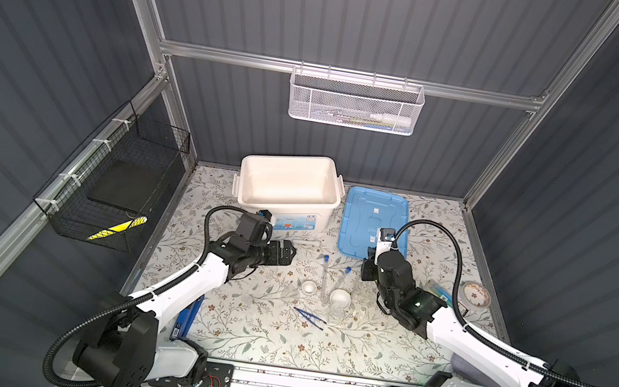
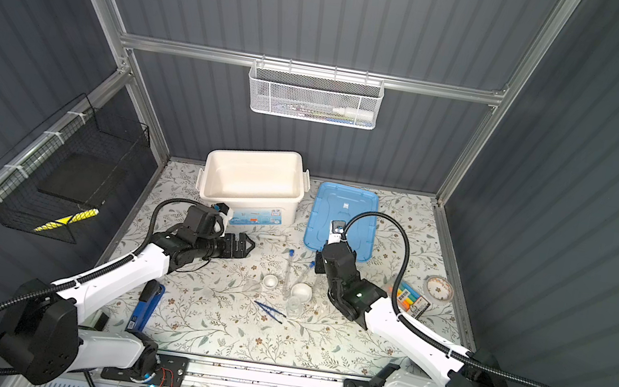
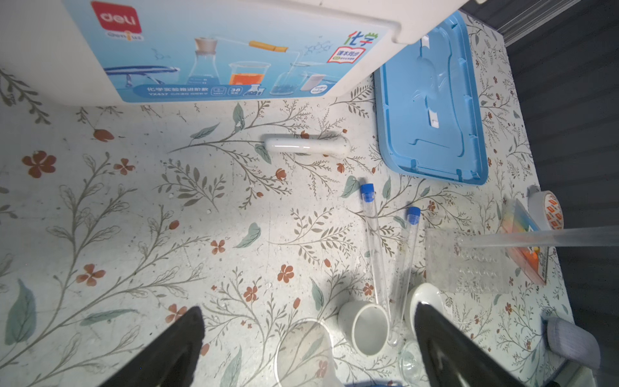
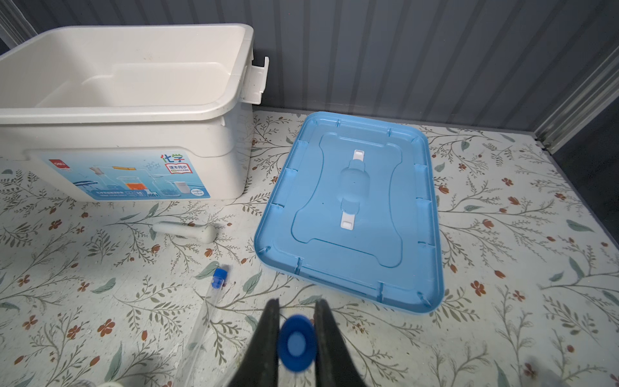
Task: Organize the chemistry lab equipment
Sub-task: 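Pull the cap away with the right gripper while the left gripper holds the tube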
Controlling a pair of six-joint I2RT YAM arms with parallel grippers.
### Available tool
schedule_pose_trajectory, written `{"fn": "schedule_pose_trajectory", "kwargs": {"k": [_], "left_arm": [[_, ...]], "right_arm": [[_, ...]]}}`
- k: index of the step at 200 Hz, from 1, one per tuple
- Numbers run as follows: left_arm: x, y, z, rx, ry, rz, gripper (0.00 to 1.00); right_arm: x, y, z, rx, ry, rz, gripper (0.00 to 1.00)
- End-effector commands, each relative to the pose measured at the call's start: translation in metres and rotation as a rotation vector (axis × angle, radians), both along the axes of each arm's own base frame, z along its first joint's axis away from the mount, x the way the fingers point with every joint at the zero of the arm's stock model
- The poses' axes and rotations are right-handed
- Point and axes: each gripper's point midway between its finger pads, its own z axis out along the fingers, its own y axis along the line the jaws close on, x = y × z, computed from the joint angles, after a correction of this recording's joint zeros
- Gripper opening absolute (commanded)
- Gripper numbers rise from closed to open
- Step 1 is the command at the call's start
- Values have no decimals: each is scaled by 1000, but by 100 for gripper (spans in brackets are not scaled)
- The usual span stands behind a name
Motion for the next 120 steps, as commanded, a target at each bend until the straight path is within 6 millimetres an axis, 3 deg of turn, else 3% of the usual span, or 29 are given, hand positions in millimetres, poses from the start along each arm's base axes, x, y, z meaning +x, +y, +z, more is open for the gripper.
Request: {"fn": "schedule_pose_trajectory", "kwargs": {"k": [1, 120], "left_arm": [[-2, -4, -1, -17, 16, -12, 99], [-1, -6, -2, -20, 17, -22, 100]], "right_arm": [[1, 0, -7, -4, 3, -13, 14], [3, -6, -17, -32, 10, -46, 14]]}}
